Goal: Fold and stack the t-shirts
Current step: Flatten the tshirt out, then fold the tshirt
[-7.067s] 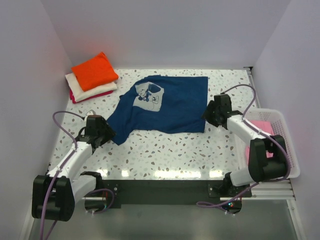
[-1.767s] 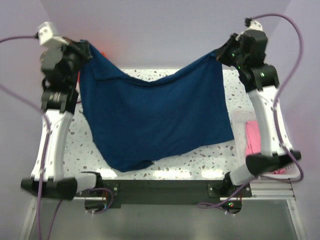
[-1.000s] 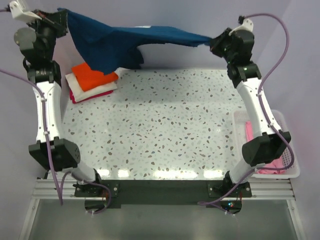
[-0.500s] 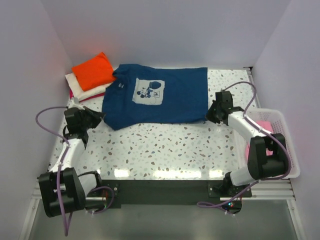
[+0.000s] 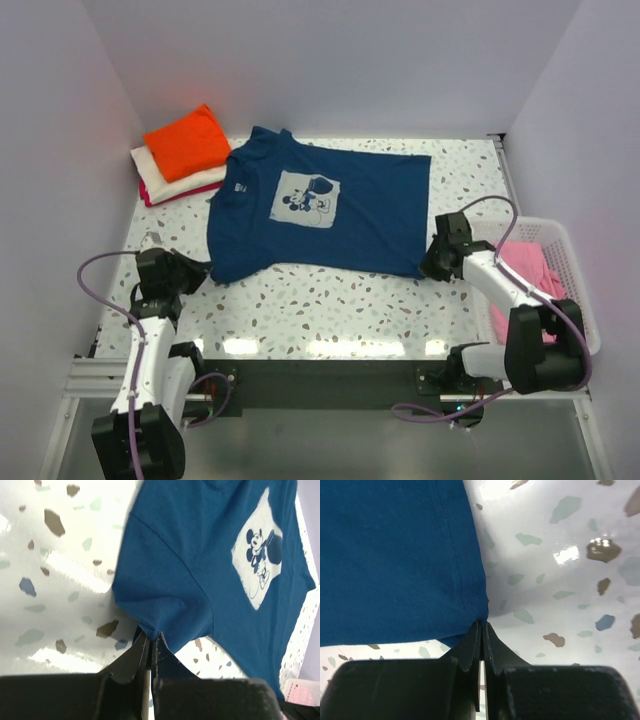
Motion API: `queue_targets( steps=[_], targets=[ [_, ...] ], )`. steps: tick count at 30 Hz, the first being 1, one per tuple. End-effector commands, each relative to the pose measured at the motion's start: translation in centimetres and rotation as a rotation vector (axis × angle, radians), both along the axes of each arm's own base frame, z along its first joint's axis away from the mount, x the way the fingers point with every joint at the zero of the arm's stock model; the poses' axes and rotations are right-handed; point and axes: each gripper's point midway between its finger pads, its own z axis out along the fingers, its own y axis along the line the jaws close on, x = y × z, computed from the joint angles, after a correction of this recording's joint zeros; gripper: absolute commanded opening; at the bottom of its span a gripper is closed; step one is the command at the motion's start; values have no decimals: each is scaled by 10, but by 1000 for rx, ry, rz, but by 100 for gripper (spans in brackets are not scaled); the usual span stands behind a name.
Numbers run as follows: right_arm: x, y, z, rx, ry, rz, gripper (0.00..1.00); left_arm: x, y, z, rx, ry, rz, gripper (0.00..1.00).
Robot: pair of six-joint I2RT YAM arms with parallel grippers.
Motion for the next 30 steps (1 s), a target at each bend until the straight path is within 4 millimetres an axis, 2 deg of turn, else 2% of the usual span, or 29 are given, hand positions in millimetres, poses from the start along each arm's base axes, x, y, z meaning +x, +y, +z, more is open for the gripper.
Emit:
queue_targets(
  steps=[1, 4, 9, 10, 14, 19, 25, 26, 28, 30],
  targets=[
    [-8, -23, 13, -71, -6, -69, 0, -17, -9, -8, -39, 80, -1, 0],
    [-7, -31, 19, -77, -16, -82, 0, -21, -13, 0, -43, 77, -14, 0],
    [-6, -38, 22, -74, -7, -89, 0, -22, -12, 32, -19, 18, -18, 0],
    [-7, -37, 20, -69, -7, -85, 0, -25, -13, 33, -19, 30, -22, 0],
    [-9, -31, 8, -40, 21, -74, 0, -27, -15, 57, -14, -7, -27, 0],
    [-14, -23, -2, -1, 37, -53, 0, -33, -7, 72, 36, -4, -9, 0],
    [-22, -24, 0, -3, 36, -39, 1, -38, -3, 78, 60, 4, 7, 0],
    [-23, -23, 0, -3, 35, -35, 4, -38, -2, 77, 66, 5, 12, 0],
    [-25, -19, 0, 18, 33, -22, 21, -36, -2, 76, 68, -4, 10, 0],
    [-26, -17, 2, 33, 21, -15, 31, -35, -5, 73, 57, -7, -7, 0]
  ],
)
